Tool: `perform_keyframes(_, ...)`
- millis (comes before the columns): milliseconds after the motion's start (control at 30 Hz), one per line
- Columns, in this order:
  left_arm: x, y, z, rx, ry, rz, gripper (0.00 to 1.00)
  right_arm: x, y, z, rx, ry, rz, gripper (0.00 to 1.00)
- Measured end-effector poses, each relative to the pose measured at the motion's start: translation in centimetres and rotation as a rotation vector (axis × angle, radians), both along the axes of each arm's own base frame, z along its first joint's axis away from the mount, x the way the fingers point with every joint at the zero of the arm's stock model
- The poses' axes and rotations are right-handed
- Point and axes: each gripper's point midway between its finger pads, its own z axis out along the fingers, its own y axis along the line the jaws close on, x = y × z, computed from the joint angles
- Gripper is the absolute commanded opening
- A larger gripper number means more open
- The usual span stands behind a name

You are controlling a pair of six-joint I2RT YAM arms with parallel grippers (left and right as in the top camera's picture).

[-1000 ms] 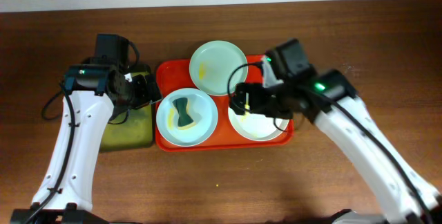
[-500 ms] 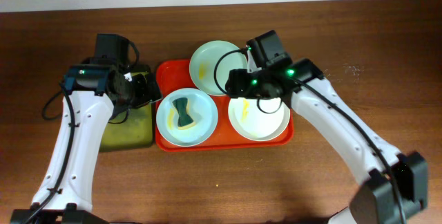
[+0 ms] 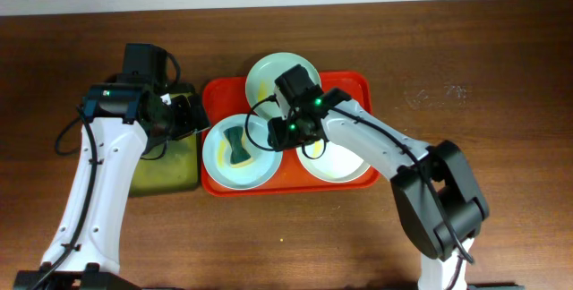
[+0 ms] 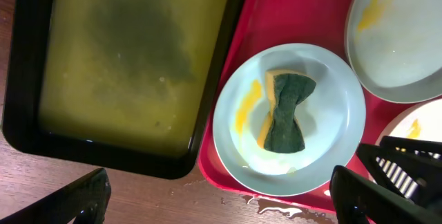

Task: Clean dirty plates on tray and stack at the side
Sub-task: 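Reach the right gripper to the front-left blue plate rim and grip, then regrasp the sponge on the plate with the left gripper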

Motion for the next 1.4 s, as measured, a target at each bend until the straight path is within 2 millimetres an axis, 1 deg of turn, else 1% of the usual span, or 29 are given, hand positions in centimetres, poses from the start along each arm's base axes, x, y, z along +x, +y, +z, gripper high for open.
perform_keyframes(100, 0.0, 0.0, 0.0, 0.0, 0.0, 0.0, 0.99, -0.3, 0.2, -1.4, -0.019, 0.023, 0.003, 0.46)
perform_keyframes(200, 0.0, 0.0, 0.0, 0.0, 0.0, 0.0, 1.0, -1.0, 0.7, -2.3, -0.034, 0.038, 0.02, 0.45)
perform_keyframes(267, 0.0, 0.0, 0.0, 0.0, 0.0, 0.0, 0.99, -1.3, 0.8, -2.7, -0.059, 0.04, 0.002, 0.43)
perform_keyframes(433, 0.0, 0.0, 0.0, 0.0, 0.0, 0.0, 1.0, -1.0, 0.1, -3.0, -0.101, 0.044, -0.072, 0.37)
perform_keyframes(500, 0.0, 0.0, 0.0, 0.0, 0.0, 0.0, 0.99, -0.9, -0.3, -3.1, -0.118, 0.044, -0.095, 0.29)
perform_keyframes(533, 0.0, 0.0, 0.0, 0.0, 0.0, 0.0, 0.99, -0.9, -0.4, -3.2, -0.124, 0.045, -0.101, 0.27)
perform_keyframes(633, 0.0, 0.0, 0.0, 0.0, 0.0, 0.0, 0.99, -0.8, -0.6, -3.2, -0.132, 0.04, -0.114, 0.26)
perform_keyframes(700, 0.0, 0.0, 0.0, 0.0, 0.0, 0.0, 0.99, -0.5, -0.6, -3.3, -0.133, 0.026, -0.119, 0.23)
perform_keyframes(767, 0.0, 0.0, 0.0, 0.0, 0.0, 0.0, 0.99, -0.4, -0.7, -3.5, -0.133, 0.019, -0.12, 0.22)
perform_keyframes(833, 0.0, 0.0, 0.0, 0.0, 0.001, 0.0, 0.99, -0.5, -0.7, -3.8, -0.134, 0.016, -0.122, 0.19)
perform_keyframes(867, 0.0, 0.0, 0.0, 0.0, 0.001, 0.0, 0.99, -0.4, -0.7, -3.8, -0.132, 0.013, -0.122, 0.15)
perform_keyframes(900, 0.0, 0.0, 0.0, 0.0, 0.001, 0.0, 0.97, -0.3, -0.7, -3.9, -0.129, 0.008, -0.123, 0.09)
perform_keyframes(967, 0.0, 0.0, 0.0, -0.002, 0.002, -0.001, 0.91, -0.1, -0.5, -3.8, -0.123, 0.0, -0.124, 0.08)
perform_keyframes(1033, 0.0, -0.3, 0.0, -0.017, 0.002, -0.006, 0.9, 0.0, -0.5, -3.8, -0.122, -0.003, -0.124, 0.04)
perform_keyframes(1100, -0.1, -0.5, -0.3, -0.027, 0.006, -0.012, 0.8, 0.0, -0.5, -3.8, -0.121, -0.002, -0.126, 0.04)
perform_keyframes(1133, -0.2, -0.6, -0.7, -0.031, 0.011, -0.017, 0.7, 0.0, -0.5, -3.9, -0.12, -0.003, -0.127, 0.04)
perform_keyframes(1167, -0.3, -0.7, -1.1, -0.035, 0.017, -0.024, 0.63, 0.0, -0.5, -3.9, -0.12, -0.003, -0.127, 0.04)
perform_keyframes(1233, -0.4, -1.2, -1.7, -0.061, 0.022, -0.052, 0.54, 0.0, -0.4, -3.8, -0.119, -0.003, -0.126, 0.04)
perform_keyframes(1333, -0.4, -2.2, -2.4, -0.104, 0.023, -0.083, 0.51, 0.0, -0.4, -3.9, -0.116, -0.002, -0.126, 0.04)
perform_keyframes(1367, -0.4, -2.5, -2.9, -0.112, 0.021, -0.09, 0.51, 0.0, -0.4, -3.9, -0.116, -0.003, -0.125, 0.04)
perform_keyframes(1400, -0.6, -3.0, -3.7, -0.12, 0.03, -0.103, 0.51, 0.0, -0.4, -3.9, -0.116, -0.002, -0.126, 0.04)
